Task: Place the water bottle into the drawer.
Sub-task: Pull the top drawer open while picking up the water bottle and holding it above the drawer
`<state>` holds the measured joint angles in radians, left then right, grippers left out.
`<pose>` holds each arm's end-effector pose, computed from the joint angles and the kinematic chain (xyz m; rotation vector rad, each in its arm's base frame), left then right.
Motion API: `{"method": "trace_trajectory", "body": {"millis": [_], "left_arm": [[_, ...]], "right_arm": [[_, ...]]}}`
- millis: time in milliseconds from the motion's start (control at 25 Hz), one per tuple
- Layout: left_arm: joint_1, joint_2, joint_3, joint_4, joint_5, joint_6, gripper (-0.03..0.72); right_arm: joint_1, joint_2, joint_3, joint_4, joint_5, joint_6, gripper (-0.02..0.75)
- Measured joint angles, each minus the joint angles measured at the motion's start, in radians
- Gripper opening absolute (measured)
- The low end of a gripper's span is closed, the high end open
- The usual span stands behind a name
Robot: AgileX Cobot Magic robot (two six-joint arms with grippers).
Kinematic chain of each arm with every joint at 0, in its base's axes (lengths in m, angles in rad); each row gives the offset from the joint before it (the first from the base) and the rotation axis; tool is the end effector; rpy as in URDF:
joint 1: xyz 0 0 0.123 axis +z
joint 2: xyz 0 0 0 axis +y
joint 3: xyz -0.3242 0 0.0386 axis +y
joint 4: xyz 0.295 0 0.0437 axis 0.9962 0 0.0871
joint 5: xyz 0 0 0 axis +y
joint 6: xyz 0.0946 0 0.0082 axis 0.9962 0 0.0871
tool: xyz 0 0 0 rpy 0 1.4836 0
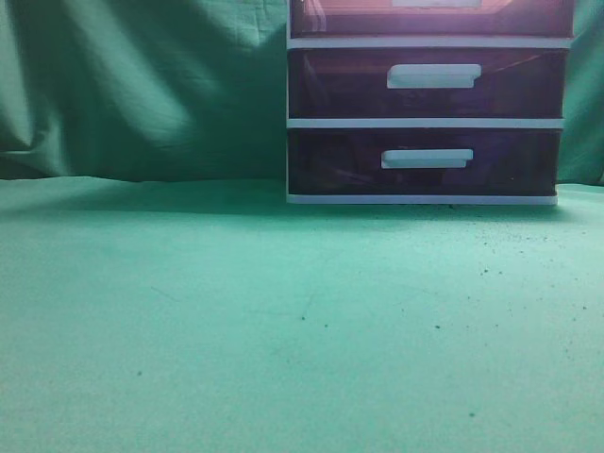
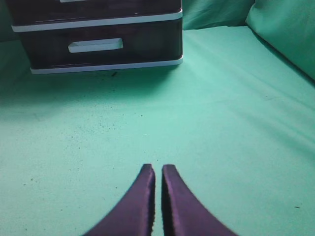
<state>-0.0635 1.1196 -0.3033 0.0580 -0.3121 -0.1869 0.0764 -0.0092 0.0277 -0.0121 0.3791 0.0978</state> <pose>0.2135 -0.0153 0.2080 -0.0564 1.9903 -0.1438 0.0615 0.0043 0.1678 0.0126 1.8825 0.1076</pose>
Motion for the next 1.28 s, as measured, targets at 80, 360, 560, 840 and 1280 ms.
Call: {"method": "trace_trajectory", "body": {"millis": [80,360,560,840,1280], "left_arm": [[0.000,0.020,0.000,-0.072,-0.034,0.079,0.640],[0.000,0.152,-0.035,-0.199,-0.170,0.202,0.640],[0.000,0.301,-0.133,-0.217,-0.189,0.211,0.640],[0.000,0.457,-0.236,-0.252,-0.195,0.235,0.533],[0.000,0.449,-0.242,-0.048,-0.155,0.146,0.297]], "right_arm": [[0.000,0.000,0.000,0.000,0.000,0.000,0.000],[0.000,0.000,0.000,0.000,0.000,0.000,0.000],[0.000,0.000,0.000,0.000,0.000,0.000,0.000],[0.000,0.000,0.000,0.000,0.000,0.000,0.000],[0.000,0.000,0.000,0.000,0.000,0.001,0.000]]}}
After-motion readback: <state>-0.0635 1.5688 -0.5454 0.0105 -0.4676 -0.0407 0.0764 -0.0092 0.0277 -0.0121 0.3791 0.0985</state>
